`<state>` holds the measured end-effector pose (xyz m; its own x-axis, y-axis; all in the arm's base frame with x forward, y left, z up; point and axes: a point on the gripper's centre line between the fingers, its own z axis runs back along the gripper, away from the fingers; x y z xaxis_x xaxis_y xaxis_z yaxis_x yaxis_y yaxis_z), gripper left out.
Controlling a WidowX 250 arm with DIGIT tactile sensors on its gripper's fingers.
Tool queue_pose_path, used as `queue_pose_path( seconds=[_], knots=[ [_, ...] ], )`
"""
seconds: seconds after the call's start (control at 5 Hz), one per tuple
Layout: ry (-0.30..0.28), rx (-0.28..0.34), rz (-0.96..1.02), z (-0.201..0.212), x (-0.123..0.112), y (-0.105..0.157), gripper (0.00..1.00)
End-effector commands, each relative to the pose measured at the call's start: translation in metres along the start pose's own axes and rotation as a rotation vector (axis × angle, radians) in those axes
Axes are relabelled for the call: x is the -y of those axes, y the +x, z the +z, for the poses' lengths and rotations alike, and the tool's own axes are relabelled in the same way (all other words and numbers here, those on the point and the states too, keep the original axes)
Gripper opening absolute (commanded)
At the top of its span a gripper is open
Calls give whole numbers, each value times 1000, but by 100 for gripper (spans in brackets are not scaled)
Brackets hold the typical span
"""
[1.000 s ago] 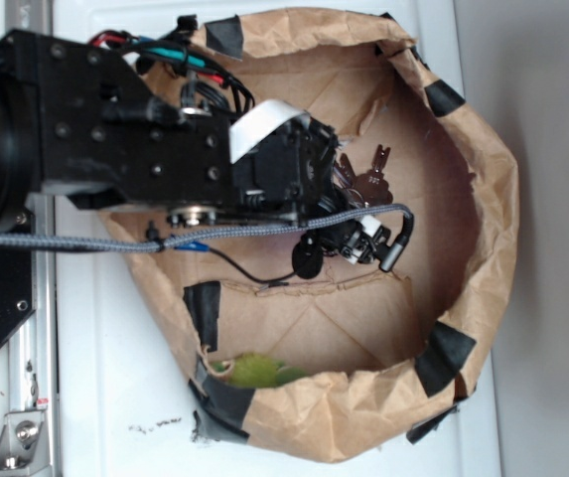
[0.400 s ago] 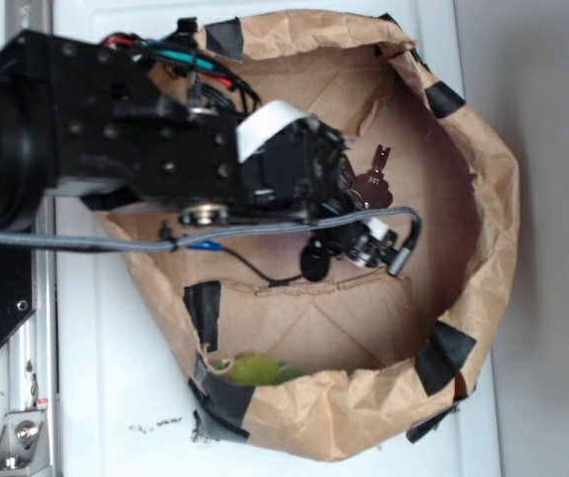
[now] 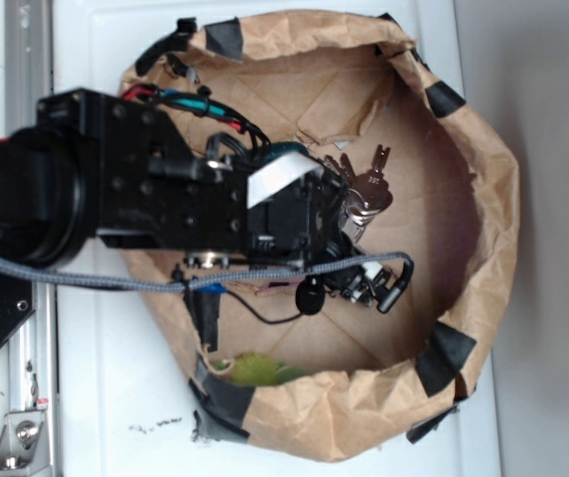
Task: Grab the silver keys.
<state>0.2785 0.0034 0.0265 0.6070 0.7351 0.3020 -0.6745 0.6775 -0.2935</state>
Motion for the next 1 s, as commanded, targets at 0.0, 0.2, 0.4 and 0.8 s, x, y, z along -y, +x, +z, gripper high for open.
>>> queue_pose_path(
  seconds=[0.0, 0.2, 0.4, 0.8],
  knots=[
    [-63, 31, 10, 10, 7, 3, 0],
    [-68, 34, 11, 11, 7, 4, 0],
    [-63, 35, 22, 12, 6, 7, 0],
    [-44, 24, 61, 10, 6, 16, 0]
  ],
)
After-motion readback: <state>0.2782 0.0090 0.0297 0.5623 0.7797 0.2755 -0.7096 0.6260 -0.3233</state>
